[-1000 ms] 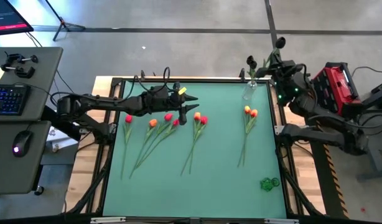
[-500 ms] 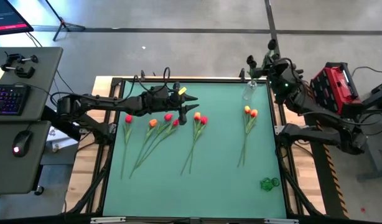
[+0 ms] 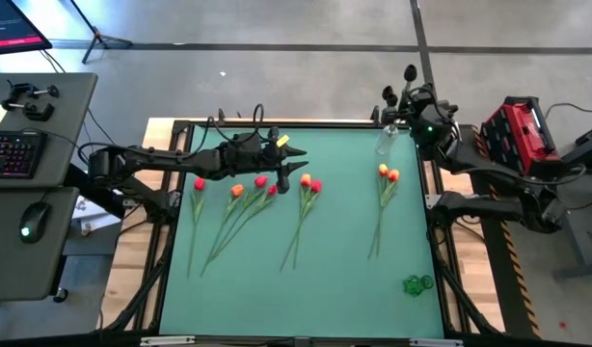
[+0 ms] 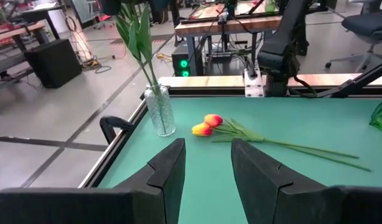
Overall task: Sort flowers into vase by color
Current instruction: Put the black tulip into the transparent vase, then put the orange tulip into the green vase
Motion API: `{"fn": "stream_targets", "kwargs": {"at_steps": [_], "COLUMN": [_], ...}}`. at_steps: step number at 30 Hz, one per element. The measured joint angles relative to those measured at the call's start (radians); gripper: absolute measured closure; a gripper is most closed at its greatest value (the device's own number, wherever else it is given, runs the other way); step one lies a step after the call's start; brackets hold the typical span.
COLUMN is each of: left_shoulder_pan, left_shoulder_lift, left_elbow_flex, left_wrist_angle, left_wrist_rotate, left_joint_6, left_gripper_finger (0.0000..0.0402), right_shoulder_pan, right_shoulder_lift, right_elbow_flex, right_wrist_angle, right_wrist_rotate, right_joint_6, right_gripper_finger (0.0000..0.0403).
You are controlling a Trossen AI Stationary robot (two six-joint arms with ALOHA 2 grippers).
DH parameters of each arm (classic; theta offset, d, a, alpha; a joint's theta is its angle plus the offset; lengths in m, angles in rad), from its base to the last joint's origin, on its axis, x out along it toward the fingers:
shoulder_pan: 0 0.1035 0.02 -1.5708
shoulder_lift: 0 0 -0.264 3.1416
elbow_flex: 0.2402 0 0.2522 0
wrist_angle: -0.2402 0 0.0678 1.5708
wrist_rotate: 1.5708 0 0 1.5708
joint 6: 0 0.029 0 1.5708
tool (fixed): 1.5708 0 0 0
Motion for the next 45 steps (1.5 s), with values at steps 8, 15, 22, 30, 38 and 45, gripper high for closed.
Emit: {"fn": "stream_targets", "kwargs": {"at_steps": [8,15,22,30,38,45], "left_shoulder_pan": [0.000,0.000,0.000,0.000,-0.010,-0.042], "left_shoulder_lift": [0.000,0.000,0.000,-0.001,-0.002,-0.024], "left_elbow_flex": [0.000,0.000,0.000,0.000,0.000,0.000], "left_wrist_angle": [0.000,0.000,0.000,-0.037,-0.266,-0.762], "left_wrist_rotate": [0.000,0.000,-0.013,-0.018,-0.055,-0.218], "left_joint_6": [-0.006,-0.006,-0.006,-0.025,-0.147,-0.320], "left_gripper_finger": [0.0282,0.0282,0.0282,0.0282,0.0282,0.0296], "right_shoulder_pan": [0.000,0.000,0.006,0.107,0.262,0.414], "right_shoulder_lift": [0.000,-0.011,-0.082,-0.239,-0.302,-0.283], "right_elbow_flex": [0.000,0.000,0.000,0.041,0.108,0.107], "right_wrist_angle": [-0.041,-0.045,-0.045,-0.113,-0.277,-0.441], "right_wrist_rotate": [0.010,0.010,0.001,-0.009,-0.202,-0.435], "right_joint_6": [0.026,0.026,0.037,0.021,0.122,0.314], "right_gripper_finger": [0.0349,0.0298,0.0279,0.0279,0.0279,0.0279]}}
